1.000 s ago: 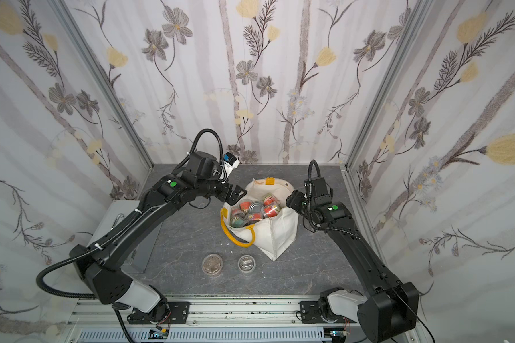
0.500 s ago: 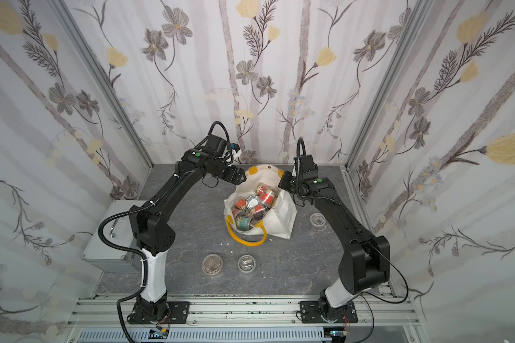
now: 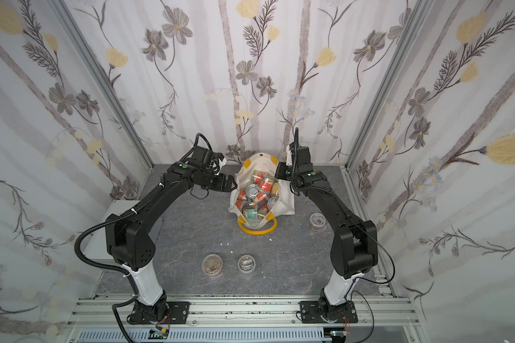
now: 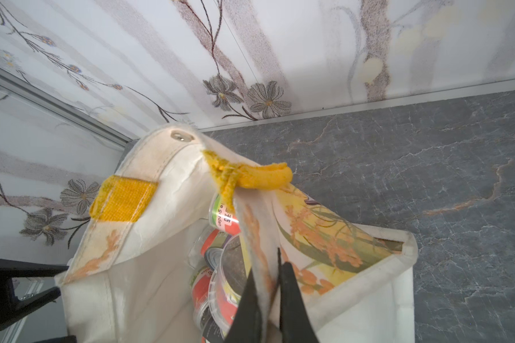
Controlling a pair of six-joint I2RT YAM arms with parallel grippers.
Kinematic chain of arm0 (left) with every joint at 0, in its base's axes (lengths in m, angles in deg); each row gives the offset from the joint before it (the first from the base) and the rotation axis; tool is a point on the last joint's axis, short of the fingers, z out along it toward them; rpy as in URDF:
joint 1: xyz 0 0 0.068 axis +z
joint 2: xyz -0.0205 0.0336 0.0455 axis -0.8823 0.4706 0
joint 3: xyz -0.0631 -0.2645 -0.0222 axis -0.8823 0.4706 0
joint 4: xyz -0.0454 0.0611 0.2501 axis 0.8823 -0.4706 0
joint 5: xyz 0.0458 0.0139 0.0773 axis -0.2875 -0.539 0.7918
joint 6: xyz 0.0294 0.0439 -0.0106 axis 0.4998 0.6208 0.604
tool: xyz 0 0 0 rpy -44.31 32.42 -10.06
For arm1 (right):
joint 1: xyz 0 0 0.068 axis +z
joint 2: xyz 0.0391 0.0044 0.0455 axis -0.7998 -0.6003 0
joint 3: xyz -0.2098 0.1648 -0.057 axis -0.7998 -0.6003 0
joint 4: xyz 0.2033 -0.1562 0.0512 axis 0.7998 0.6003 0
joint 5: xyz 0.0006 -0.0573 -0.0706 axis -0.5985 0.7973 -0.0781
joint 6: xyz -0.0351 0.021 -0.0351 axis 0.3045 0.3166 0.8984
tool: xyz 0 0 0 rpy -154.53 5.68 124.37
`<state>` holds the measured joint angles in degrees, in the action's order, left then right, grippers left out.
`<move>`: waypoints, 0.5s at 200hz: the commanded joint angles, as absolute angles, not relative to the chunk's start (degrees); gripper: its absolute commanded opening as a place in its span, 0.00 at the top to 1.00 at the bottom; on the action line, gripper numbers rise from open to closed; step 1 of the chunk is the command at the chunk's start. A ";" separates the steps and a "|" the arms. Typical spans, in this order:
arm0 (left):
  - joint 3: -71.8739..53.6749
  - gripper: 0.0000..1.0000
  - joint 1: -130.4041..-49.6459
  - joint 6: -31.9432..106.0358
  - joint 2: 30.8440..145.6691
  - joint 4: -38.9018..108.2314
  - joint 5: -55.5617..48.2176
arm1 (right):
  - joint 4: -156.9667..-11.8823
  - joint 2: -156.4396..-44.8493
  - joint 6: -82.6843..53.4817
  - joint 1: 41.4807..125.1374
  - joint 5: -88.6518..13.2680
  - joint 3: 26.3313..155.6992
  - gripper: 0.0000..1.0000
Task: Take out the seed jars from the canvas bag
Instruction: Adjust the canvas bag at the center of the board.
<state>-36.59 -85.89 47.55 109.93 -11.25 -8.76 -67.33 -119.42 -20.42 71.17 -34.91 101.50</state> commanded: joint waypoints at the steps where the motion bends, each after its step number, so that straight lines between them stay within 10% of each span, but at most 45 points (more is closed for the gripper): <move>1: -36.19 0.00 -86.10 46.34 108.77 -5.82 -5.73 | -77.10 -117.38 -17.57 71.40 -38.17 99.67 1.00; 65: -50.02 0.00 -87.04 46.64 120.08 -7.08 0.70 | -87.03 -110.58 -10.96 72.71 -35.94 88.26 1.00; 100: -53.47 0.33 -88.59 51.84 124.02 -8.96 -3.47 | -87.30 -109.23 -8.56 74.15 -32.22 85.96 0.98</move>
<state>-52.04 -87.68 47.55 123.08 -8.11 -2.23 -79.90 -110.45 -11.33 73.40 -34.77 86.93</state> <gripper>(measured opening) 0.757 0.068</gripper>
